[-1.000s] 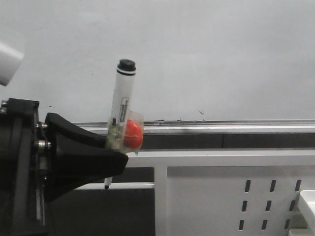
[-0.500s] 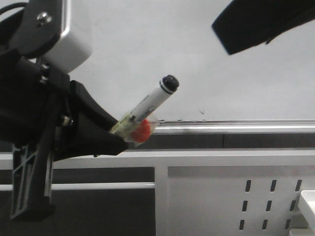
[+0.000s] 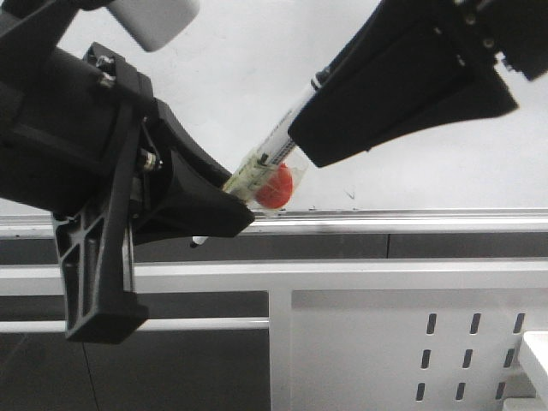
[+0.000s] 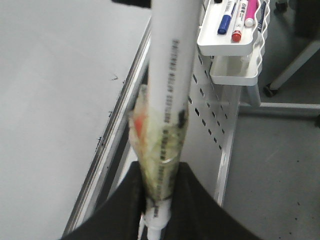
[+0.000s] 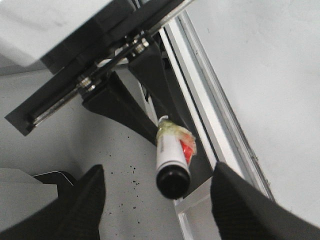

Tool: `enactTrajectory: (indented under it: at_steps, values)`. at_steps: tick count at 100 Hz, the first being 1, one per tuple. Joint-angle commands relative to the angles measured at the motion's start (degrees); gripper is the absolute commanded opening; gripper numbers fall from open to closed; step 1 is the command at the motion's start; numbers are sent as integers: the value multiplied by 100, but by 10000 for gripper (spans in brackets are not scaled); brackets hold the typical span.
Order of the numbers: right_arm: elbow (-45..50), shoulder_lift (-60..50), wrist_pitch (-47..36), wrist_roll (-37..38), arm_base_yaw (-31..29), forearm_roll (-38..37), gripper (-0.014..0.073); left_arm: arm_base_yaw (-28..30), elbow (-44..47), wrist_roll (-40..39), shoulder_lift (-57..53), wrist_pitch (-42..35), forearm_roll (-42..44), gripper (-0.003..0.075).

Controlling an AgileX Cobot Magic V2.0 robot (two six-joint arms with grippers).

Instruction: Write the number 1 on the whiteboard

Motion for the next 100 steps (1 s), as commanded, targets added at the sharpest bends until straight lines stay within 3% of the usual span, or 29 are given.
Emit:
enactTrajectory:
  at_steps: [1,13,31,57,67,78,100]
  values:
    - [-259,-78,-22,-97,10,185,409,-64,-176,-18,-172,-342,-121,-20]
    - [-350,-78,146,-97,10,321,403,-64,-176,-18,-162,-342,-121,-20]
    - [-344,-69,195,-148,10,401,326,-64,-176,-18,-162,-389,-121,-20]
    - [-344,-69,104,-148,10,401,314,-64,-176,-18,-162,-529,-121,-20]
    - [-344,-69,63,-148,10,401,205,-64,-176,-18,-162,-558,-121,-20]
    - [-344,-69,-10,-148,10,401,-81,-64,-176,-18,-162,-681,-121,-20]
    - [-344,-69,-169,-139,10,414,-69,-64,-176,-18,-179,-915,-250,-18]
